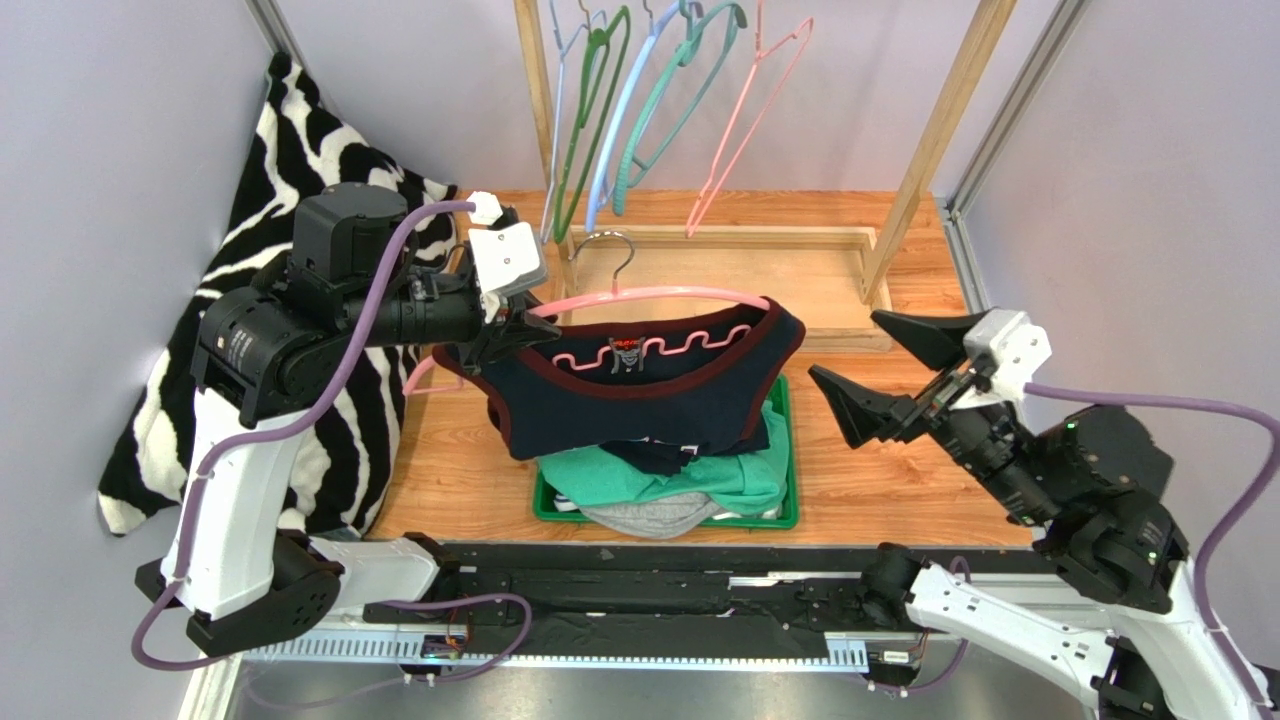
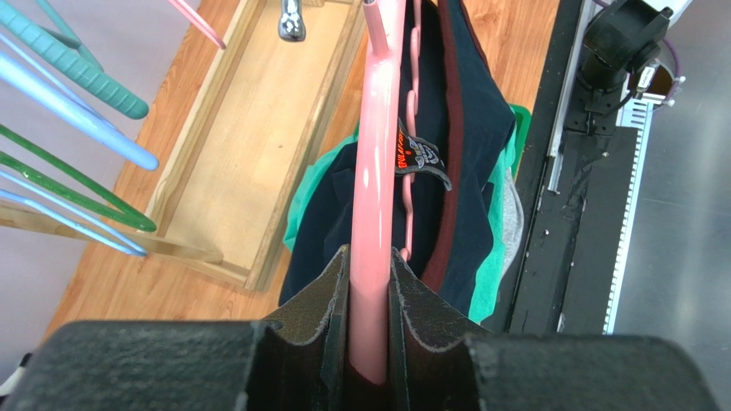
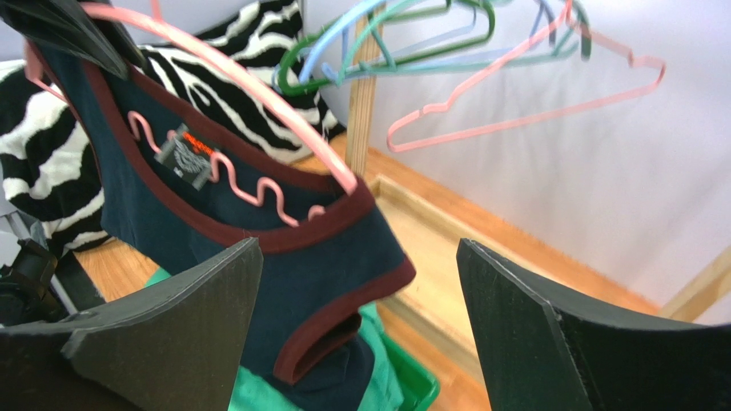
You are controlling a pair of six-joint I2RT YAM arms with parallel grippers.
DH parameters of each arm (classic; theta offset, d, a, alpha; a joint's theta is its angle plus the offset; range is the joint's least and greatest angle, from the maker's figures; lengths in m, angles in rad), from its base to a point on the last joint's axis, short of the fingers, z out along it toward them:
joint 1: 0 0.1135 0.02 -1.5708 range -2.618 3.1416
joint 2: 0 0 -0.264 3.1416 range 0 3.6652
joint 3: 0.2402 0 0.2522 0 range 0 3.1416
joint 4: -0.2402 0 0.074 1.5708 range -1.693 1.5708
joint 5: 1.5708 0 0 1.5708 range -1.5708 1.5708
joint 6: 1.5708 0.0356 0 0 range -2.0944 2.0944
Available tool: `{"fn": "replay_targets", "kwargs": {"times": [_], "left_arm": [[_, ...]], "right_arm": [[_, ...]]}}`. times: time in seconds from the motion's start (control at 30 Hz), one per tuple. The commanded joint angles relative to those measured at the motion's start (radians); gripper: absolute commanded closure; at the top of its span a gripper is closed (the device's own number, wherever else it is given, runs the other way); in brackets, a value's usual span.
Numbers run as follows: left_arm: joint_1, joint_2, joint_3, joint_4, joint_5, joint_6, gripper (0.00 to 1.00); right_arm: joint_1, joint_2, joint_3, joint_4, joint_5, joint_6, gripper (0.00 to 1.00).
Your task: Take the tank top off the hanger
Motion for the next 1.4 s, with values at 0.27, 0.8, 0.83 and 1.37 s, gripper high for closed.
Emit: {"fn": "replay_targets", "kwargs": {"times": [0.27,0.8,0.83,1.37], "left_arm": [[0.01,-0.053,0.049,0.031,0.04,0.004,1.0],[0.019,-0.078,0.017,0.045,-0.007,0.013,1.0],[0.019,-0.079,0.014,0.045,-0.013,0.014,1.0],[0.045,-0.104,0.066,0.014,0.068,0.02,1.0]], "right_arm": [[0.001,0.058,-0.218,0.126,0.151,0.297,0.33],[0.001,0.049,-0.206,0.218,0.145,0.353,1.0],[0.002,0.035,-0.195,0.212,0.161,0.351,1.0],[-0.188,0.13,-0.196,0.068,0.344,0.354,1.0]]}}
